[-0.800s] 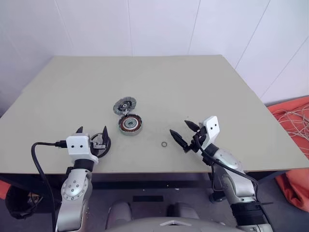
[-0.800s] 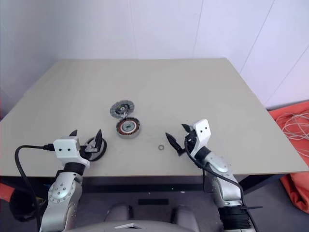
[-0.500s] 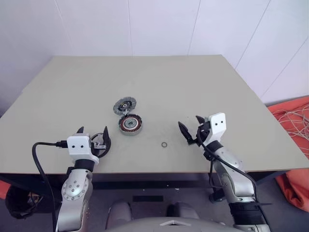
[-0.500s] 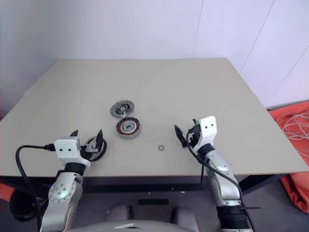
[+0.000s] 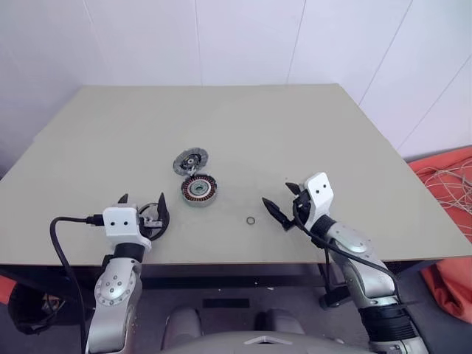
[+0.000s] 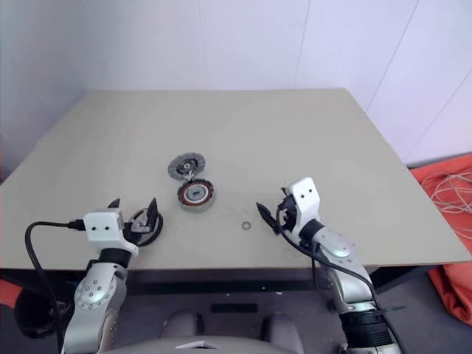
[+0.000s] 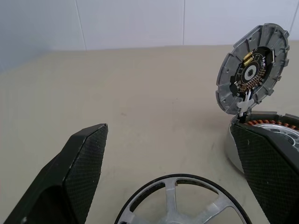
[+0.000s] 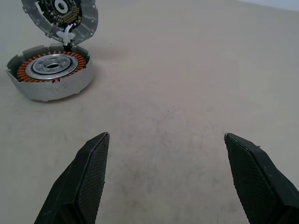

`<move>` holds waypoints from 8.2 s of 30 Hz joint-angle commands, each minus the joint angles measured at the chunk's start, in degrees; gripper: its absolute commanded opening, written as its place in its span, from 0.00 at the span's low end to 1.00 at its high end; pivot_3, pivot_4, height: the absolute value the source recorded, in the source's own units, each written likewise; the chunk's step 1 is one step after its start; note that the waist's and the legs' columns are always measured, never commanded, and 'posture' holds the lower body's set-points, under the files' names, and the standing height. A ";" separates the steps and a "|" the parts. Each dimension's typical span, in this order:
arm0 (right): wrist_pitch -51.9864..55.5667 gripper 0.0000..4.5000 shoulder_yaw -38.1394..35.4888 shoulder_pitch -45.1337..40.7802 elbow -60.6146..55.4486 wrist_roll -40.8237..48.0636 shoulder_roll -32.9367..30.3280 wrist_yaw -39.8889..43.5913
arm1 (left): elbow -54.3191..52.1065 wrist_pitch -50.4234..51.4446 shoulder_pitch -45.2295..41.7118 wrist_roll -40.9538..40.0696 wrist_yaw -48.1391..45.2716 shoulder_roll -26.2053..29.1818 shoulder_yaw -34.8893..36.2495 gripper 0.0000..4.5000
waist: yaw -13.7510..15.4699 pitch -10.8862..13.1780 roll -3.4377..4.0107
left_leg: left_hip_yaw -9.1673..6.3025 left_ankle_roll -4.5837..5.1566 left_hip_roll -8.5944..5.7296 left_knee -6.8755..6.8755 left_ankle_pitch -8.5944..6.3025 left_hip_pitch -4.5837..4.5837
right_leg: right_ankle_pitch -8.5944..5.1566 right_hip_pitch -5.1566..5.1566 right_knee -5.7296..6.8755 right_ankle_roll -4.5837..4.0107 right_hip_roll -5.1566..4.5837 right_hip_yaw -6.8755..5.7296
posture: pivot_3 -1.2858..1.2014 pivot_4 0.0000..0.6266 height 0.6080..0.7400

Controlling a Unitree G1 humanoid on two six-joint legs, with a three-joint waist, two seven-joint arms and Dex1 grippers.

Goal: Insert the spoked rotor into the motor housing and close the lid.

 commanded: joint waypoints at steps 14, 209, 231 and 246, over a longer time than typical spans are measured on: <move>10.06 0.99 6.56 -6.90 -3.13 0.41 -4.54 8.76 | -2.95 0.29 1.02 0.50 1.21 -0.34 -0.75 1.00 | 0.05 0.00 0.00 | -0.01 0.00 0.01 0.00 0.00 0.07 | 0.00 0.09 0.00 0.00 -0.01 -0.01 | 0.52 0.00 1.00; -5.63 0.01 12.73 -37.94 40.15 -11.14 19.20 7.26 | -2.13 -1.52 1.48 2.05 1.98 -1.23 -1.38 1.00 | 0.05 0.06 0.06 | -0.01 -0.02 0.07 -0.02 0.00 0.32 | 0.25 0.07 0.10 -0.50 0.04 0.01 | 0.52 0.00 1.00; 8.01 0.01 4.62 -20.92 6.08 7.20 5.22 18.69 | -8.05 -1.76 12.50 -6.60 -5.19 1.13 -0.28 1.00 | 0.04 0.08 0.01 | 0.01 -0.04 0.04 -0.03 0.01 0.62 | 0.01 0.26 0.05 -0.09 0.09 0.16 | 0.52 0.00 1.00; 8.91 0.01 5.78 -21.45 6.63 7.07 5.21 17.27 | -12.50 9.90 19.56 -26.23 -11.25 1.59 0.56 1.00 | 0.03 0.09 0.00 | 0.02 -0.05 0.05 -0.10 0.02 0.63 | -0.01 0.20 0.04 -0.10 0.20 0.20 | 0.52 0.00 1.00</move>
